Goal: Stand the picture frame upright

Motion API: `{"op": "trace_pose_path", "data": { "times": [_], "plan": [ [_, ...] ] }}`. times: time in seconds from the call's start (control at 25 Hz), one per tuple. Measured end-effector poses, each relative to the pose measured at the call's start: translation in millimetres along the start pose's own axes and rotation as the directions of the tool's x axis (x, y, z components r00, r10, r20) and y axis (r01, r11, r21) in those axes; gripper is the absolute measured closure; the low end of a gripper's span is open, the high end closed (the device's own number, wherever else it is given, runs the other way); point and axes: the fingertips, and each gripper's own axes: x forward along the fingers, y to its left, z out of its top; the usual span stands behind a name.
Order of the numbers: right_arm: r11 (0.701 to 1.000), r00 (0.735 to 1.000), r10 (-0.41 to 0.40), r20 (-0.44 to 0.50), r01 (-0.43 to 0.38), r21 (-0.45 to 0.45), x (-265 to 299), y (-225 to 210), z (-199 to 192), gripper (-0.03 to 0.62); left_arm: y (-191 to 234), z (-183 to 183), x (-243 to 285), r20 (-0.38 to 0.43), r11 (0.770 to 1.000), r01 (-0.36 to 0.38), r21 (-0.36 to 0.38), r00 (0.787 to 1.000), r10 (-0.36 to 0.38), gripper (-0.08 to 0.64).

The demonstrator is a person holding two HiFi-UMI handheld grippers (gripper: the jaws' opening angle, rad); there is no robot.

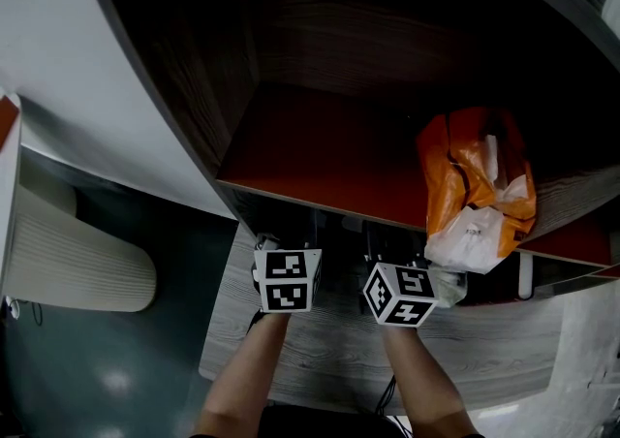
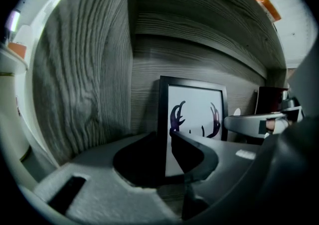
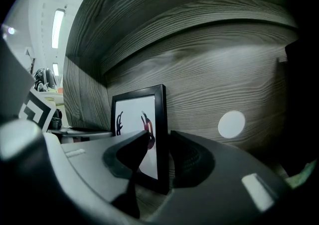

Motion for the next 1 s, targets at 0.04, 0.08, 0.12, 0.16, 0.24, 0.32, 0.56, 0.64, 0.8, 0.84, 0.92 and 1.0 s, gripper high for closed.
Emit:
{"op": "trace_pose_path", "data": {
  "times": [0.04,0.08,0.12,0.16,0.24,0.32,0.56,0.64,0.8,0.84,0.92,1.0],
  "plan": [
    [1.000,1.000,-0.001,0.000,0.001,-0.001,-1,0,0,0.454,0,0,-1,0.001,1.000,-0.002,0.001,1.000,0.002,0.465],
    [1.000,1.000,-0.002,0.001,0.002,-0.002,-1,0,1,0.454,0,0,-2,0.002,1.000,-0.003,0.002,1.000,0.003,0.465],
    [1.000,1.000,-0.003,0.001,0.003,-0.002,-2,0,1,0.454,0,0,-3,0.003,1.000,-0.005,0.001,1.000,0.005,0.465],
    [1.000,1.000,-0.004,0.001,0.004,-0.003,-3,0,1,0.454,0,0,-5,0.004,1.000,-0.007,0.001,1.000,0.007,0.465],
    [1.000,1.000,-0.006,-0.002,0.006,-0.003,-5,0,1,0.454,1,-1,-7,0.007,1.000,-0.012,-0.003,1.000,0.012,0.468],
    [1.000,1.000,-0.007,-0.004,0.007,-0.005,-7,1,0,0.454,1,-1,-10,0.007,1.000,-0.014,-0.008,1.000,0.014,0.468],
    [1.000,1.000,-0.004,-0.007,0.003,-0.011,-16,3,0,0.462,-4,0,-21,0.010,1.000,-0.007,-0.017,1.000,0.007,0.472],
    [1.000,1.000,-0.001,-0.010,0.001,-0.014,-19,4,-2,0.468,-7,0,-25,0.010,1.000,0.003,-0.022,1.000,-0.002,0.480],
    [1.000,1.000,0.004,-0.013,-0.004,-0.019,-27,6,-4,0.488,-12,-4,-32,0.003,1.000,0.012,-0.028,1.000,-0.012,0.496],
    [1.000,1.000,0.006,-0.014,-0.006,-0.021,-29,6,-5,0.494,-13,-6,-34,0.001,0.999,0.015,-0.029,1.000,-0.015,0.502],
    [1.000,1.000,0.009,-0.014,-0.010,-0.025,-33,8,-6,0.508,-17,-8,-38,-0.005,0.999,0.021,-0.029,1.000,-0.021,0.516],
    [0.999,1.000,0.015,-0.012,-0.015,-0.028,-38,9,-6,0.523,-20,-9,-43,-0.006,0.999,0.027,-0.028,1.000,-0.027,0.532]
  ]
}}
